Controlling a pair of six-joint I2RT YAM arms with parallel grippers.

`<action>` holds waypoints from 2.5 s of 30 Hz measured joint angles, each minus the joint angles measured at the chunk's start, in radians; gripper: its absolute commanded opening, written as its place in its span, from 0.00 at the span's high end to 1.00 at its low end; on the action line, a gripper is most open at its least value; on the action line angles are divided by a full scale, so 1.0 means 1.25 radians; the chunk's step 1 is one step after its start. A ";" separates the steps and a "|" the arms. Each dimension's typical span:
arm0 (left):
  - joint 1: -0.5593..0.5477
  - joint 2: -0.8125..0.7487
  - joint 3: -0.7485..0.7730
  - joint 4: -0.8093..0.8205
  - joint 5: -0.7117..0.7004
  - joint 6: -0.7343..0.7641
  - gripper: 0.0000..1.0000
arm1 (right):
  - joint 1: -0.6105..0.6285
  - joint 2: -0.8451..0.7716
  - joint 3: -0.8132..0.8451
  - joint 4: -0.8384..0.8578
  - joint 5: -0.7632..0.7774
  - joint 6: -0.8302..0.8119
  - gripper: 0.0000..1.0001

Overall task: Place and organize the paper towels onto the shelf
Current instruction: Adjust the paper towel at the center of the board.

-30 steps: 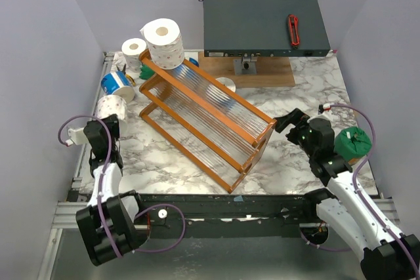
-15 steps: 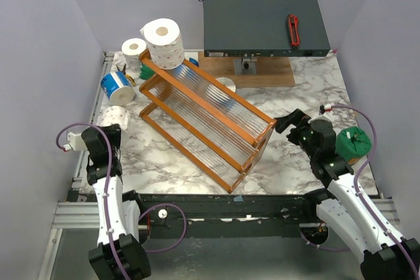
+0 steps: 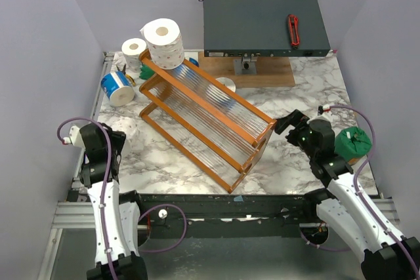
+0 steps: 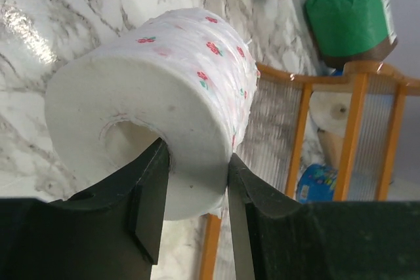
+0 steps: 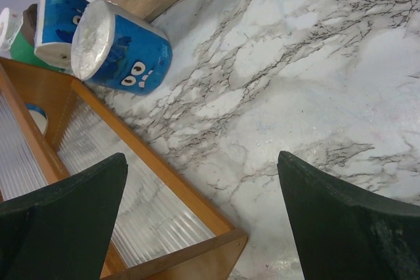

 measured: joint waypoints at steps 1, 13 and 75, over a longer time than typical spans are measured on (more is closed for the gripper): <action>-0.007 -0.003 0.004 -0.016 0.002 0.014 1.00 | 0.000 0.002 0.000 0.000 -0.001 0.003 0.00; -0.284 0.004 0.125 -0.172 -0.070 0.116 1.00 | 0.000 0.022 0.037 -0.009 -0.002 0.055 0.00; -0.936 0.245 0.203 -0.214 -0.222 0.269 0.31 | 0.000 -0.044 0.029 -0.148 0.023 0.007 0.00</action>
